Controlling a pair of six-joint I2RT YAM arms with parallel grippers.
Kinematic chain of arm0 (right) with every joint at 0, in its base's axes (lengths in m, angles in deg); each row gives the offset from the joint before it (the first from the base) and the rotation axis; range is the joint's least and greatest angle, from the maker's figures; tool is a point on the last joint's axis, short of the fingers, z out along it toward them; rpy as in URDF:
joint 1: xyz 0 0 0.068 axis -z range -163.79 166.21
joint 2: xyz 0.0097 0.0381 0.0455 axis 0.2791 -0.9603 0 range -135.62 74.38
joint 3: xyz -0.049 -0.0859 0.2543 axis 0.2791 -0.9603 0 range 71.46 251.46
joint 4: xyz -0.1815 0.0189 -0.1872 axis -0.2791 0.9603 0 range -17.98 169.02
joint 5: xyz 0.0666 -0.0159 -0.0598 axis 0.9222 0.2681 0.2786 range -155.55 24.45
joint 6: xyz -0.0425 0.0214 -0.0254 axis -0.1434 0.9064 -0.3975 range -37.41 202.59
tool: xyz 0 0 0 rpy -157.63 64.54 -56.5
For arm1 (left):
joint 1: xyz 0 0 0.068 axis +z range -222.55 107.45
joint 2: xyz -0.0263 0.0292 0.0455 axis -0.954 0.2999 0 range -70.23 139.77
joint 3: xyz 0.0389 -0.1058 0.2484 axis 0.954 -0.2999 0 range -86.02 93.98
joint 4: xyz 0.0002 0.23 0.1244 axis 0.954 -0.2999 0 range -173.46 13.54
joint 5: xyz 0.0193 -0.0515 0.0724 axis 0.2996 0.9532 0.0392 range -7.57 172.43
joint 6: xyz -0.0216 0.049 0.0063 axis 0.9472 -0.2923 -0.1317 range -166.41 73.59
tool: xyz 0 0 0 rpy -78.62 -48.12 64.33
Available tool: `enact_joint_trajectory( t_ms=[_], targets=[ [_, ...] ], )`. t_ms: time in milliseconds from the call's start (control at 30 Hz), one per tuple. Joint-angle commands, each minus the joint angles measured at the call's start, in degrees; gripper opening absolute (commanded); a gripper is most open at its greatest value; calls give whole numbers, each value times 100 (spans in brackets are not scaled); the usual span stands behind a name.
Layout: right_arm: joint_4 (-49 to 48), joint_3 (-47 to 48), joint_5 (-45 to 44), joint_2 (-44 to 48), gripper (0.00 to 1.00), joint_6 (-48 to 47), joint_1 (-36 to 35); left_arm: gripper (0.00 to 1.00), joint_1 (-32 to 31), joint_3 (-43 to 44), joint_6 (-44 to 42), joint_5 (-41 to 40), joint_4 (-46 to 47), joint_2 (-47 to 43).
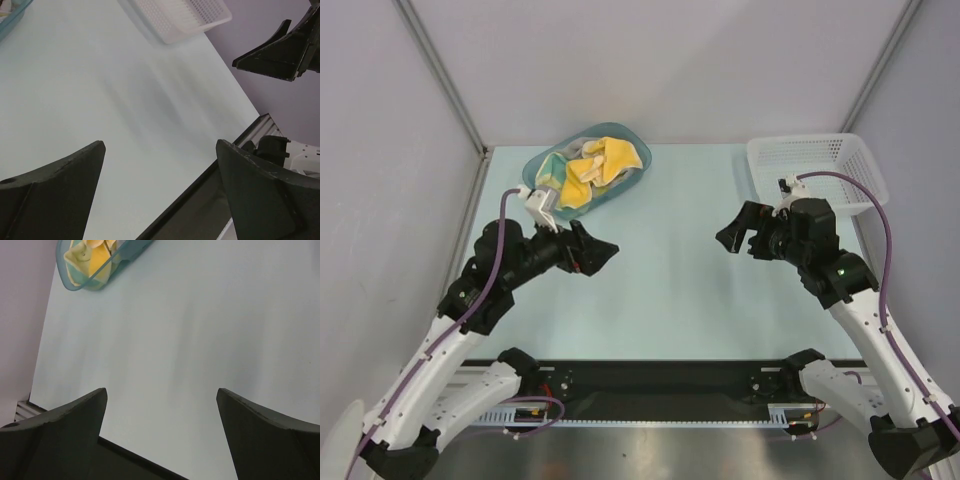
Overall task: Fold and stack the towels
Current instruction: Grab crumpled towel
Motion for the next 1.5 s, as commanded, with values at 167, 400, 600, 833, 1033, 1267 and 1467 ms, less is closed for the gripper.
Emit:
enact_joint_trajectory(
  t_ms=[167, 400, 600, 833, 1033, 1267, 1467],
  targets=[
    [-402, 124, -11, -85, 100, 0, 27, 100, 36, 712, -351, -1354, 327, 697],
    [-1026, 124, -47, -234, 100, 246, 27, 86, 904, 1987, -1002, -3002, 826, 2664],
    [-1061, 133, 103, -428, 100, -114, 27, 75, 1336, 3210, -1510, -2422, 1476, 4583],
    [-1255, 36, 59, -726, 100, -167, 19, 63, 1336, 5397, -2214, -2412, 793, 7123],
    [-1264, 133, 41, -1026, 99, -290, 19, 63, 1354, 6165, -2557, -2966, 580, 8258],
    [-1281, 89, -100, -1149, 99, -413, 19, 51, 1354, 6016, -2803, -3185, 712, 8716],
    [-1229, 168, -55, -1123, 99, -369, 27, 2, 1363, 6277, -3032, -3502, 749, 8935]
  ],
)
